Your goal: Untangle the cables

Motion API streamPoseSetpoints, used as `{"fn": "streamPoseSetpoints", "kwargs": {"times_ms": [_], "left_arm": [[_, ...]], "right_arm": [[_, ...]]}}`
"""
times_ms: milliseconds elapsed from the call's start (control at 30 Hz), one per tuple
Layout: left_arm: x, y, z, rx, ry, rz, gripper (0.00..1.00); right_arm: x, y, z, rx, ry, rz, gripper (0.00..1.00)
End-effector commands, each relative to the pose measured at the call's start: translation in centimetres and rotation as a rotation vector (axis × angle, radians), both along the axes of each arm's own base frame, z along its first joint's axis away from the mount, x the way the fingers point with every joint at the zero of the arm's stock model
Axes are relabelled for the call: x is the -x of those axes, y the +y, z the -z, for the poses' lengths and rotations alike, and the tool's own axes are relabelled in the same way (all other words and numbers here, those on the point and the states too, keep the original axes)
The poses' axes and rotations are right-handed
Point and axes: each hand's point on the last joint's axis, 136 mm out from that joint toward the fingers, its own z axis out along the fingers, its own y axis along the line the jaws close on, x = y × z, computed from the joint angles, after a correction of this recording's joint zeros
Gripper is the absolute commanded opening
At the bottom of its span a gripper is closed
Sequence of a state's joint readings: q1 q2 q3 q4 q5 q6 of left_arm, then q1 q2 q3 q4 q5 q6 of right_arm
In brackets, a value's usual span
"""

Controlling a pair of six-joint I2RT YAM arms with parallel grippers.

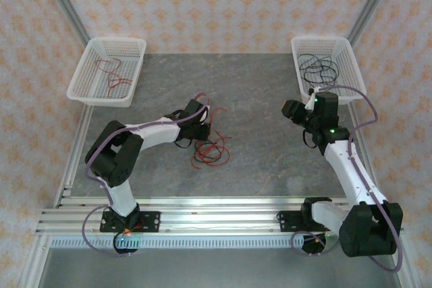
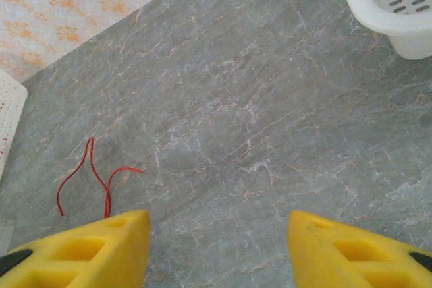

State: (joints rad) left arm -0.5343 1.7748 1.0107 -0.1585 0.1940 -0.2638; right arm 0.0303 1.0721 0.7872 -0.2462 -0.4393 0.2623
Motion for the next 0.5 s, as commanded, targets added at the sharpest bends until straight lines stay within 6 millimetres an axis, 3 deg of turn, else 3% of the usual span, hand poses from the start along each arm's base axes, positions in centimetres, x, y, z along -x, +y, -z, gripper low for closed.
{"fn": "streamPoseSetpoints", "kwargs": {"times_ms": [0,67,200,467], "left_arm": [[-0.3,0.5,0.5,-0.012,-0.009,-0.019,0.06],[-0.4,0.4,0.1,-0.001,-0.021,-0.022,0.01],[-0.5,0.0,-2.1,0.035,-0.064,-0.020,0.00],[0.1,-1.6,-8.9,0.147,-0.174,0.009,0.00]], "right_arm": [[0.6,0.7,-0.1,-0.045,-0.005,-0.015,0.56],[0.8,1.3,0.0,-0.075,-0.005,-0.029,0.56],[1.2,3.0,0.3,-0.119,-0.001,-0.063,0.55],[2.3,10.2,0.7,-0.213,0.009,-0.211,0.55]]}}
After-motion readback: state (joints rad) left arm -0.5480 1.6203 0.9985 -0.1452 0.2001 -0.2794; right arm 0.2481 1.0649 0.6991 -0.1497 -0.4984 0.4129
